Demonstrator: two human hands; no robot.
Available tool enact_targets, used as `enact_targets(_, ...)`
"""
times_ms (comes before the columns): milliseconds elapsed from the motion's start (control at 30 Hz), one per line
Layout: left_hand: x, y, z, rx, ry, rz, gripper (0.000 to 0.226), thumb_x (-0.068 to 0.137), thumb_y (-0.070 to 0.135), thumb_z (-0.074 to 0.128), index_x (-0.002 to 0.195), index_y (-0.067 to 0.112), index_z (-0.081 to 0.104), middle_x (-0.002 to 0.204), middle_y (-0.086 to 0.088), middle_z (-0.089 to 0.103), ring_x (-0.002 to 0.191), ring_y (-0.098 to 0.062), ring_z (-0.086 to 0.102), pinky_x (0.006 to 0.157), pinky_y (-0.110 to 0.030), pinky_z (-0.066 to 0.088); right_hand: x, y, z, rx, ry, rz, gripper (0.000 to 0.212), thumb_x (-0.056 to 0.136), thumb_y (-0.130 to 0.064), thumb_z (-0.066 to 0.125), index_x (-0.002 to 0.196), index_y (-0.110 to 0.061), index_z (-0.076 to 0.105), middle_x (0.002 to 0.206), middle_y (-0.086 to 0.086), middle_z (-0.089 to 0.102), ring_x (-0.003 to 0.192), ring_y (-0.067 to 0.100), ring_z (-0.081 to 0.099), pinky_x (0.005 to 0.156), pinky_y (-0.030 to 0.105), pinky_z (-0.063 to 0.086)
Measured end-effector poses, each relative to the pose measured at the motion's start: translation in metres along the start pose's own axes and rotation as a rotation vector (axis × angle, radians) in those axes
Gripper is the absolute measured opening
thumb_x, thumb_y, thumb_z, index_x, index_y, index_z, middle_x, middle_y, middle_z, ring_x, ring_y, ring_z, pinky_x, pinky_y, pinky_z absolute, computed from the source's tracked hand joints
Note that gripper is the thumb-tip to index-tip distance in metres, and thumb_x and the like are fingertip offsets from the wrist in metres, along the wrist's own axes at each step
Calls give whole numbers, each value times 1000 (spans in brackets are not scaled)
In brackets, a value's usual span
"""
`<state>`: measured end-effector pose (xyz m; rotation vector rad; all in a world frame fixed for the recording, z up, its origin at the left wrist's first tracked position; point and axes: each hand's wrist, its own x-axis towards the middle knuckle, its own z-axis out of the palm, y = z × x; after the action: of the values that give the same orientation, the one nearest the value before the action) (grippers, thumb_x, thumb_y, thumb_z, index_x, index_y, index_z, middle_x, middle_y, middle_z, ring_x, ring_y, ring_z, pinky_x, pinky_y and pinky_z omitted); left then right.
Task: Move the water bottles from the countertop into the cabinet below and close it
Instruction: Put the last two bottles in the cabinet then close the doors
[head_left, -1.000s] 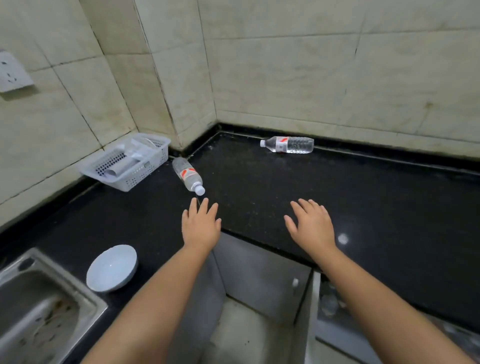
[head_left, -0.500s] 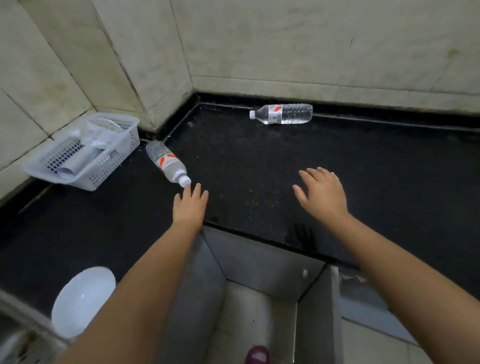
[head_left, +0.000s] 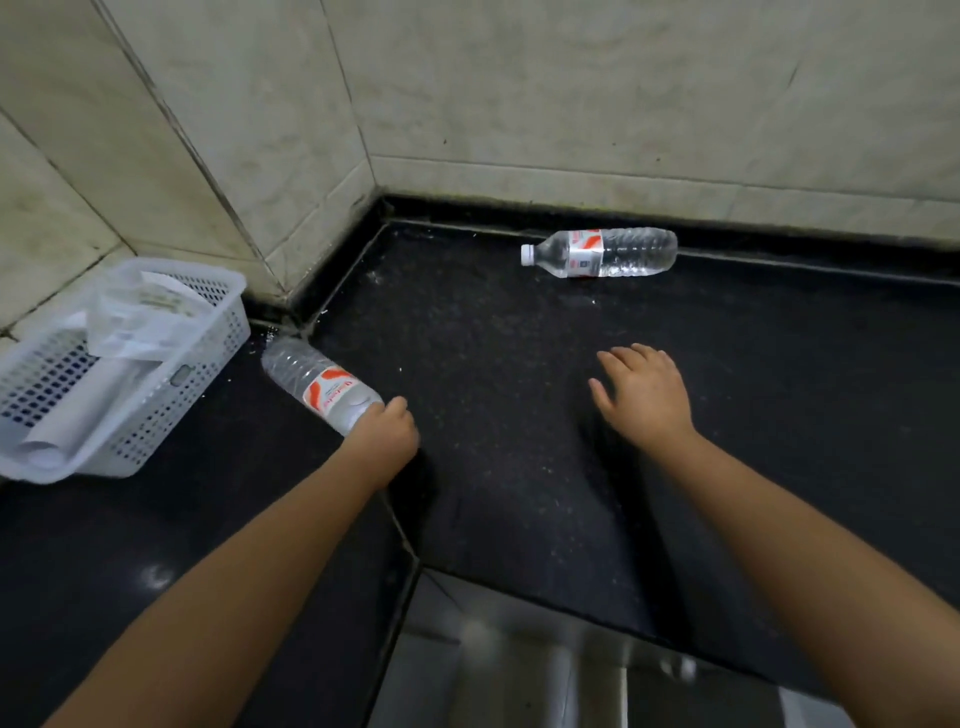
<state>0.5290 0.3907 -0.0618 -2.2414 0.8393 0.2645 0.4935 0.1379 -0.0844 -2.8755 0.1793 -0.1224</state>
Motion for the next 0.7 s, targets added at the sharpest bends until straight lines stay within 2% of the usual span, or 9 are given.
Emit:
enact_targets(33,7,-7,-10,-29,57,-22,30,65,28,81,85,6,73,88,-10,72,90,-26,65,71,-25,53,12,-1,0,-19,-11,1,42,93,-23,49,131,-3,47,137,17,51,134,34,37,114,48,23)
enact_targets(67,15,-12,-19,-87,97,-37,30,69,23,78,90,4,70,91,-13,71,96,-29,63,75,-28,53,25,-2,0,-44,-21,4,43,94,-24,48,133,-5,45,139,16,49,135,32,35,114,46,22)
enact_targets(133,37,-18,-30,-215,128,-79,32,87,9,59,118,2,55,119,-16,60,120,-31,46,95,-34,45,53,-5,0,-90,-37,12,45,95,-25,46,136,-7,41,142,13,46,136,30,32,115,45,20)
enact_targets(233,77,-19,-35,-292,185,-90,38,92,9,50,130,8,43,131,-12,51,126,-28,38,102,-36,37,99,-7,6,-146,-51,2,50,94,-26,46,139,-9,34,146,12,39,138,29,28,115,47,18)
enact_targets(367,113,-10,-16,-346,233,30,37,97,21,46,132,12,42,132,-10,52,124,-26,39,101,-34,35,155,-6,22,-241,-85,-5,58,95,-25,45,144,-9,20,154,11,21,144,28,14,117,50,12)
enact_targets(500,133,-14,2,-477,356,58,36,99,27,42,132,13,45,131,-5,54,123,-22,38,101,-31,31,199,-11,37,-356,-73,-35,66,91,-13,48,146,-12,11,158,10,7,146,27,3,117,53,8)
enact_targets(600,140,-15,9,-585,369,86,39,97,28,47,132,10,48,129,-5,58,123,-24,40,103,-32,31,222,-10,44,-472,-118,6,80,88,-14,54,147,-18,1,158,12,-5,146,29,-5,115,58,3)
enact_targets(667,139,-14,13,-645,431,99,38,93,24,56,126,6,56,120,-10,65,118,-30,47,101,-37,35,228,-8,47,-508,-139,32,81,88,-16,56,147,-20,1,157,14,1,145,32,3,114,58,11)
enact_targets(700,140,-16,13,-659,485,113,36,88,21,61,120,3,61,111,-13,69,111,-34,53,97,-40,40,230,-8,46,-535,-123,26,80,88,-17,56,147,-21,3,155,17,10,142,35,12,113,55,19)
